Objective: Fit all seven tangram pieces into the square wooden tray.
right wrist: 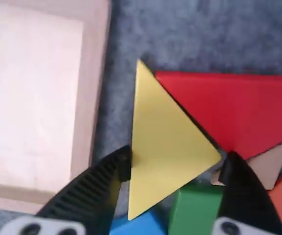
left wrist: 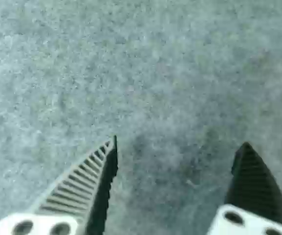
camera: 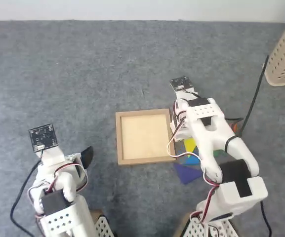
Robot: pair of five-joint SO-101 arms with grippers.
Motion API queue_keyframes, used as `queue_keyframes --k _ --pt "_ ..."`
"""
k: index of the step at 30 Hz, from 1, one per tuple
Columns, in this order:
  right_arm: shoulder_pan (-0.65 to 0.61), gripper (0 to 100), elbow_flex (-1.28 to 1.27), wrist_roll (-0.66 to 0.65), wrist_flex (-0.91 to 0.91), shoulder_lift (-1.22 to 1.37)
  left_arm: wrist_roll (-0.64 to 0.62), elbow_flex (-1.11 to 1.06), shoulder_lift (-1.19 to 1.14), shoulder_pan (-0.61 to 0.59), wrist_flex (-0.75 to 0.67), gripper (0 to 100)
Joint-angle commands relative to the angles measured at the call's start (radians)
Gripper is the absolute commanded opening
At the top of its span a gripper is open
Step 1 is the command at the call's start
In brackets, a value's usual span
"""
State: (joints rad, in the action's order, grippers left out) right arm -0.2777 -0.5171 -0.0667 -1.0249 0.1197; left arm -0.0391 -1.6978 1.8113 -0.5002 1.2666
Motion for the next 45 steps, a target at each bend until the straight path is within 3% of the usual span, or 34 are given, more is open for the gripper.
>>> queue_keyframes --k 1,17,22,35,41,45 --pt "0.025 29.6 -0.055 0.009 -0.028 0.007 0.002 0.013 0.012 0.002 -0.002 35" --pt "0.012 29.6 -0.061 0.018 -0.031 0.016 0.002 0.013 0.012 0.002 -0.002 35" --pt "-0.028 21.9 -0.061 0.014 -0.035 0.016 0.002 0.013 0.012 0.002 -0.002 35" --pt "-0.028 21.8 -0.055 0.005 -0.002 0.005 0.002 0.013 0.012 0.002 -0.002 35" --pt "-0.022 32.0 -0.028 -0.100 -0.007 0.005 0.002 0.013 0.012 0.002 -0.002 35" --pt "-0.022 33.6 0.015 -0.123 -0.007 0.013 0.002 0.013 0.012 0.002 -0.002 35"
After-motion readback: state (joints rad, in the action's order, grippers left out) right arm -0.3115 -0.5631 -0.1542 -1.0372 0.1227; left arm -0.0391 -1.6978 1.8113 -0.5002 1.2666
